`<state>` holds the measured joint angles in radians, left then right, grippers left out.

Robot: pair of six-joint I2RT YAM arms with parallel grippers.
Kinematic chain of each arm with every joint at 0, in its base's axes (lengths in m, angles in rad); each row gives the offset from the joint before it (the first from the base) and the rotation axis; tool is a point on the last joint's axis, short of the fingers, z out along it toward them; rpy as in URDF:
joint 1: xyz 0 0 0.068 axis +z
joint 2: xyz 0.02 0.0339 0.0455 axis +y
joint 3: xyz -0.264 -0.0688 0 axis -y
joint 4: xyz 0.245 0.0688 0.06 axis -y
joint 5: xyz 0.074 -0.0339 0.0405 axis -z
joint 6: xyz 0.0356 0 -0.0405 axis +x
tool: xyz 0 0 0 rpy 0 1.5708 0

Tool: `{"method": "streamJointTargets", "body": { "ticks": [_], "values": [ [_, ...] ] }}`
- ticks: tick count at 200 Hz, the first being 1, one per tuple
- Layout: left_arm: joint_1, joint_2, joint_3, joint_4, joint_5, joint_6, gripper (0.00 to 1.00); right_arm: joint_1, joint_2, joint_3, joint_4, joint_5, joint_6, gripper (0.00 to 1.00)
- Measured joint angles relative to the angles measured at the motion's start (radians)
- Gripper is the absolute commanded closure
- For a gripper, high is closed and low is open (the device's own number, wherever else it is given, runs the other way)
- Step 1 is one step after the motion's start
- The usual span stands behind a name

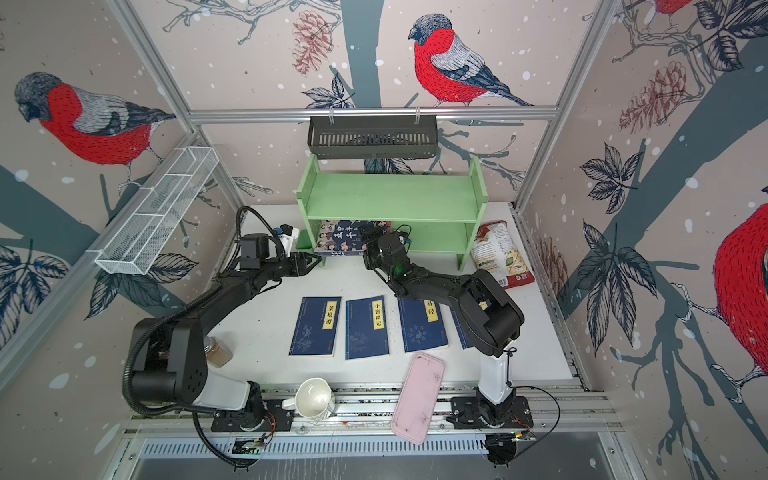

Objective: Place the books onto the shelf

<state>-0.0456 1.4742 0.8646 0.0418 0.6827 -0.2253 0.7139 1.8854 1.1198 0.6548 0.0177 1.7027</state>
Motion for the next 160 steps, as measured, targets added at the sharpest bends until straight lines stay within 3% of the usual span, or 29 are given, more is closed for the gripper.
{"method": "streamJointTargets", "body": {
  "ticks": [160],
  "values": [
    [-0.003, 0.0, -0.009, 0.057, -0.024, -0.011, 0.51, -0.017, -0.002, -0.006, -0.034, -0.121, -0.005, 0.16]
  ]
}}
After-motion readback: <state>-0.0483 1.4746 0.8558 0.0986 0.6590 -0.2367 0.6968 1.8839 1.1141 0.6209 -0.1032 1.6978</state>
